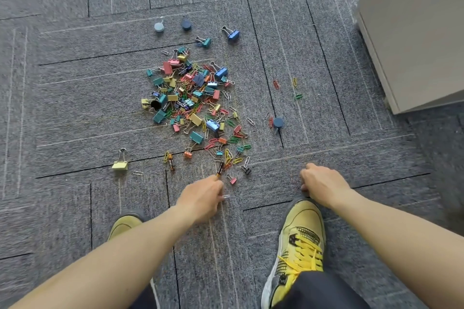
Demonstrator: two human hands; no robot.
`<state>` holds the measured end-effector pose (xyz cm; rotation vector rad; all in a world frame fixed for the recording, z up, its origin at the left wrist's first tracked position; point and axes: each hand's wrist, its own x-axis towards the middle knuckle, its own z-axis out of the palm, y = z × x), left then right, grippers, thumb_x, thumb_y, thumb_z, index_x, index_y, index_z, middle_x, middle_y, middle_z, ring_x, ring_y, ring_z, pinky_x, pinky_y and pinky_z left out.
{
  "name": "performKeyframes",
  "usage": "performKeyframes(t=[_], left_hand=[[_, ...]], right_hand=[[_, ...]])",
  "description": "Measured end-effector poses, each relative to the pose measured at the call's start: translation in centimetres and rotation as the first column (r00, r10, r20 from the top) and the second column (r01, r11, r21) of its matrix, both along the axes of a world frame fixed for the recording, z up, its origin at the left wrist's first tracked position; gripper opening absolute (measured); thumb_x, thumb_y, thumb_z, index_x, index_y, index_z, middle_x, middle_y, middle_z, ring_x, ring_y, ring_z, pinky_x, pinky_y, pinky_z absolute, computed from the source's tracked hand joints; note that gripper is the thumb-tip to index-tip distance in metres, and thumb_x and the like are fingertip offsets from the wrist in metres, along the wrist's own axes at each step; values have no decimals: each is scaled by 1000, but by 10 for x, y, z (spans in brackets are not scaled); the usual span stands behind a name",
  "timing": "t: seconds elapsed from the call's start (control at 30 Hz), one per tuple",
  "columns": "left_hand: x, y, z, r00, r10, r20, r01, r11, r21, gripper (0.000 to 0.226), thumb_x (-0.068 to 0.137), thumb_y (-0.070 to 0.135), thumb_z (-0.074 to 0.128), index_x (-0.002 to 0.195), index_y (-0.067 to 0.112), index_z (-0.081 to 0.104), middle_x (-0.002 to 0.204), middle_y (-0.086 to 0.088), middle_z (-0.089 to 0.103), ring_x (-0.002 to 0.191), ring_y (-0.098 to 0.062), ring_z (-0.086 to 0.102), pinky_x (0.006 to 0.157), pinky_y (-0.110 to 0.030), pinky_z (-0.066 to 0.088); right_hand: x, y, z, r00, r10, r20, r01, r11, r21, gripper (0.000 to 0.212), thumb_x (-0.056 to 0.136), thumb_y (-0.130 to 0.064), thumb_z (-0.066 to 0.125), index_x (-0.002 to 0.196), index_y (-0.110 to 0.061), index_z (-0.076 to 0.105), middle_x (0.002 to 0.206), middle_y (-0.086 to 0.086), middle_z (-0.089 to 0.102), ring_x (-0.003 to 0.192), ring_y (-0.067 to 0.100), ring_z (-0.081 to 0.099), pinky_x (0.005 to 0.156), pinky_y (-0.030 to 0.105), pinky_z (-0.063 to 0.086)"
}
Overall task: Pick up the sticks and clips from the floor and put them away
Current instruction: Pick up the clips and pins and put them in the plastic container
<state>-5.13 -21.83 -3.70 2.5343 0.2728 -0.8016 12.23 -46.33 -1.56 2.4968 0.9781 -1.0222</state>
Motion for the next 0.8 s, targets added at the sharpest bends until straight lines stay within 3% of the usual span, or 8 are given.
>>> performKeyframes(t=[0.13, 0.23, 0.4, 0.53, 0.6, 0.67, 0.73, 0.8], left_hand=[[4, 20, 1, 987, 163, 0, -163, 987, -7, 11, 98, 30, 54, 91, 22, 58, 96, 9, 58, 87, -11, 59, 84, -33, 55], [5, 38, 4, 959, 282, -15, -283, 959, -26, 10, 97, 31, 56, 91, 24, 59, 93, 8, 63, 85, -13, 61, 83, -39, 56], [2, 75, 15, 911, 410, 26, -405, 907, -110, 10, 96, 30, 58, 96, 22, 64, 96, 6, 66, 89, -15, 62, 84, -39, 55], [-16, 118, 19, 869, 465, 168, -462, 885, -62, 25, 92, 36, 63, 113, 23, 61, 114, 2, 57, 98, -16, 58, 89, -38, 51], [-32, 147, 18, 827, 515, 227, -541, 838, 71, 43, 87, 42, 68, 123, 22, 55, 124, -2, 50, 108, -20, 55, 91, -39, 51], [-50, 175, 16, 797, 567, 206, -602, 771, 207, 71, 78, 52, 74, 136, 22, 44, 136, -8, 41, 120, -28, 51, 96, -43, 50], [-65, 189, 15, 790, 607, 91, -604, 744, 286, 94, 70, 61, 77, 143, 24, 32, 139, -11, 35, 121, -32, 50, 97, -46, 50], [-74, 187, 12, 790, 613, -27, -580, 761, 292, 98, 66, 63, 78, 142, 23, 29, 133, -10, 34, 115, -33, 54, 91, -45, 50]], right_hand=[[1, 33, 3, 962, -246, -122, 259, 960, 105, 19, 100, -33, 53, 91, -16, 52, 102, 11, 66, 91, 31, 62, 75, 38, 48], [-10, 77, 5, 896, -389, -213, 429, 881, 198, 21, 97, -34, 59, 89, -15, 59, 92, 7, 68, 84, 24, 63, 77, 37, 52], [-31, 159, 2, 840, -405, -362, 525, 775, 352, 10, 96, -26, 63, 95, -17, 65, 95, 4, 69, 85, 19, 65, 83, 37, 55], [-43, 195, -5, 887, -319, -335, 440, 805, 399, 19, 94, -35, 62, 109, -22, 64, 101, 1, 70, 92, 22, 65, 88, 43, 55], [-47, 197, -9, 933, -250, -259, 333, 873, 358, 18, 94, -39, 60, 94, -21, 62, 89, 0, 69, 82, 21, 67, 80, 43, 58], [-48, 191, -9, 949, -190, -252, 246, 946, 212, 23, 91, -38, 61, 82, -16, 64, 75, 1, 69, 70, 21, 69, 71, 38, 60], [-48, 181, -9, 909, -172, -380, 186, 983, 0, 23, 84, -28, 62, 75, -7, 69, 66, 6, 72, 60, 23, 71, 60, 35, 61], [-50, 170, -12, 857, -153, -492, 92, 985, -145, 24, 82, -25, 64, 77, -3, 72, 68, 8, 74, 61, 22, 73, 56, 35, 62]])
